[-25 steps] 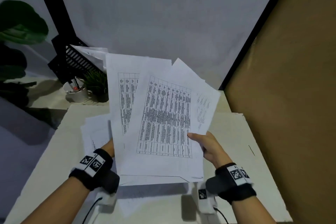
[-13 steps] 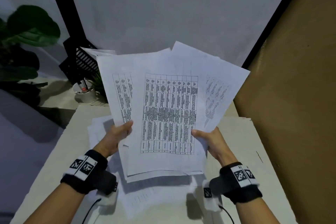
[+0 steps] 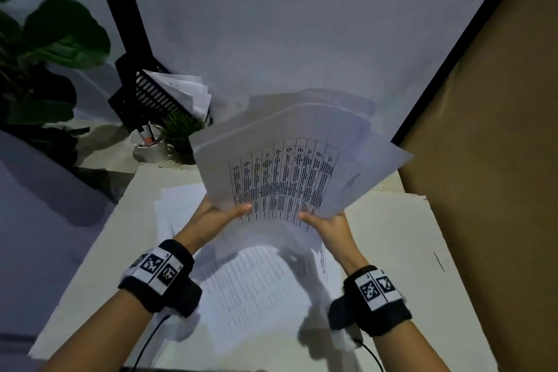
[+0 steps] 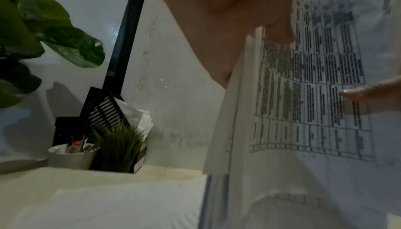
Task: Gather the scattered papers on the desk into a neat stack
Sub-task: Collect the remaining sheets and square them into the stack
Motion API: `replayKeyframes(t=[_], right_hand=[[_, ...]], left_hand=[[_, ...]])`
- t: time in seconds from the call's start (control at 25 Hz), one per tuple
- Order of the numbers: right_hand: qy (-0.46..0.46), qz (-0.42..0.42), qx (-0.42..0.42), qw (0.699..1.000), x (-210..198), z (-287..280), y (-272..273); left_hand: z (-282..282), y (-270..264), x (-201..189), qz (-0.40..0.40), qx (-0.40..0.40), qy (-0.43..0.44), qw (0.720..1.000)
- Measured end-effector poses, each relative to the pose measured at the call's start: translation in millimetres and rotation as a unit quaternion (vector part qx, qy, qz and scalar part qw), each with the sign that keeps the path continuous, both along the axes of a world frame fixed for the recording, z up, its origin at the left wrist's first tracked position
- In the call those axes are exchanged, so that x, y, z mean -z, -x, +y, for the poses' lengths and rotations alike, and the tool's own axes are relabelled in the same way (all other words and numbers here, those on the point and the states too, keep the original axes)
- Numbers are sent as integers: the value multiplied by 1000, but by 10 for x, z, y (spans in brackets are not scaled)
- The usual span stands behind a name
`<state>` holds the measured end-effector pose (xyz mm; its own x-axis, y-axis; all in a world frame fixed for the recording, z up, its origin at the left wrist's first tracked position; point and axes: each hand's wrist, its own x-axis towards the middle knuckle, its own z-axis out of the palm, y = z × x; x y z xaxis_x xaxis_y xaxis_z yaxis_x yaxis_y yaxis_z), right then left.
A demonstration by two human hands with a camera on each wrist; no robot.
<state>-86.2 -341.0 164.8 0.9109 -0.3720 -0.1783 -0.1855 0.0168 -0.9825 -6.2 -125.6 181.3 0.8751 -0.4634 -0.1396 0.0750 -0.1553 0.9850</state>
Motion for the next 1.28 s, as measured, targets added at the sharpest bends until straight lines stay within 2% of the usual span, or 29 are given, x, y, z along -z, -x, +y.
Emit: replayKeyframes(t=[0.12,0.36,0.52,0.64,0.92,1.12,1.28], right_hand=[[-18,13,6,1000,98,72,-19],[9,-66,36,997,-147,128,-141],[-10,-89,-9,996,-191,146,-160],[15,-87,-15,996,-203,164,-183],[-6,-140,-5,990,-386,129,-230],[-20,-181,68,981,-735,247,-334],[-23,-146,147,978,-854,312,-464]], left_hand=[[38,33,84,28,-43,21,998],[85,-47,-26,6,-136,37,990],[151,-62,-109,0,-112,27,993],[155,-59,-96,-7,-82,66,994],[184,-115,-156,-44,-74,105,991],[102,-128,-404,-110,-91,148,979],[56,-122,-482,-136,-104,152,973]])
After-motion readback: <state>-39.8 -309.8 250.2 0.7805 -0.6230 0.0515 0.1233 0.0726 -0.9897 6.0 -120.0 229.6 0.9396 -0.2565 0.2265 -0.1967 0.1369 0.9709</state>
